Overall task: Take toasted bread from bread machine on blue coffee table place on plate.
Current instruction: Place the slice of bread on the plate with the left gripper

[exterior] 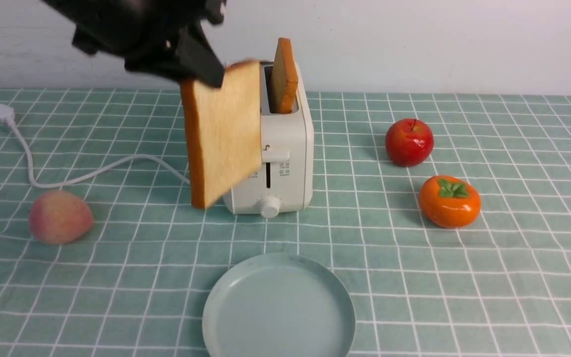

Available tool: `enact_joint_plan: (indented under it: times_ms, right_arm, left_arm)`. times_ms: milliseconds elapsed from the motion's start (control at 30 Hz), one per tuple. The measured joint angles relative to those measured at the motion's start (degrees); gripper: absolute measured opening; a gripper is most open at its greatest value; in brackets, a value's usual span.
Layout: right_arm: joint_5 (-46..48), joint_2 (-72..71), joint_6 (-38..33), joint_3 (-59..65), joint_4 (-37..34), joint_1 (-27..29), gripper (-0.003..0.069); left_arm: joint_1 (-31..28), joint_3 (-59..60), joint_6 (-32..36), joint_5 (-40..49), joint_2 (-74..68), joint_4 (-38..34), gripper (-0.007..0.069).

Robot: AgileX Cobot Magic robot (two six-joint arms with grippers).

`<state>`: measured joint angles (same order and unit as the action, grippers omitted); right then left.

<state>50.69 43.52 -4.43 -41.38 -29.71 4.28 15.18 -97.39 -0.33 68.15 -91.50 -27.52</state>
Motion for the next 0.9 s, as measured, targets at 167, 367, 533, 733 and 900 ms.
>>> enact_joint_plan:
  times_ms: [167, 367, 533, 733, 900]
  right_arm:
    - [0.3, 0.0, 0.0, 1.8, 0.4, 0.0, 0.0068]
    - [0.4, 0.0, -0.1, 2.7, 0.4, 0.0, 0.0072]
    - [0.4, 0.0, -0.2, 2.7, 0.4, 0.0, 0.0075]
    - [0.4, 0.0, -0.2, 2.7, -0.3, 0.0, 0.0080]
    - [0.4, 0.0, -0.3, 2.7, -2.2, 0.0, 0.0086]
  left_arm:
    - [0.0, 14.7, 4.1, -0.8, -0.1, -10.2, 0.0087]
    - [0.0, 27.1, 11.3, -8.1, -1.1, -19.9, 0.0087]
    - [0.0, 30.6, 12.1, -12.6, -4.4, -21.0, 0.0087]
    - [0.0, 30.7, 12.0, -14.0, -7.4, -19.4, 0.0087]
    - [0.0, 30.7, 10.0, -17.6, -8.2, -12.8, 0.0171]
